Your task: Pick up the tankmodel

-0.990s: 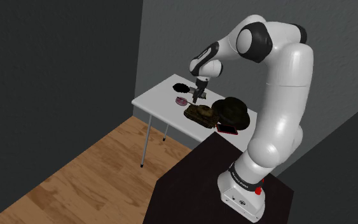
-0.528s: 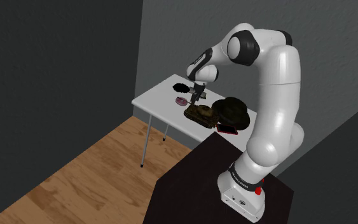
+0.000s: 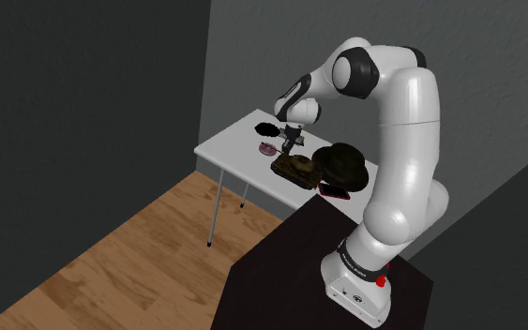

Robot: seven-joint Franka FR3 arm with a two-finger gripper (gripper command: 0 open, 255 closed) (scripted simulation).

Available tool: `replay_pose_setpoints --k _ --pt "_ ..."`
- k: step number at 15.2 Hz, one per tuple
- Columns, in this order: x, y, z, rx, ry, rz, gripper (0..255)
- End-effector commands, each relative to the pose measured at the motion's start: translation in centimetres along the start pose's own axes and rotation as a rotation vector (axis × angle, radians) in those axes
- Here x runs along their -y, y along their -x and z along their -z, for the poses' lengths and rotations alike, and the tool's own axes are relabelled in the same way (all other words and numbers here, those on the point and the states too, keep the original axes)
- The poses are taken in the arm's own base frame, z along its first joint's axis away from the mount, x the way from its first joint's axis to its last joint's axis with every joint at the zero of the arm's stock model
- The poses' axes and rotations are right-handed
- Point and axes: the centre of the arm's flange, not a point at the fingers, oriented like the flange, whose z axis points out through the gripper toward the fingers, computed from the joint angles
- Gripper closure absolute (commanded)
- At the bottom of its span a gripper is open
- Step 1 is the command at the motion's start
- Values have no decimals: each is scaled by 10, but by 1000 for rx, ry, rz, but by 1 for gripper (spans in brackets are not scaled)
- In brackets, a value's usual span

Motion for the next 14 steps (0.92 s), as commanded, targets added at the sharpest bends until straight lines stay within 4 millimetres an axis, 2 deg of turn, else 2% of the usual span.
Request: replay_pose_setpoints --k 1,5,14 --pt "0 0 0 0 1 0 255" --pt "0 0 -1 0 1 0 255" --pt "1 4 46 0 1 0 255"
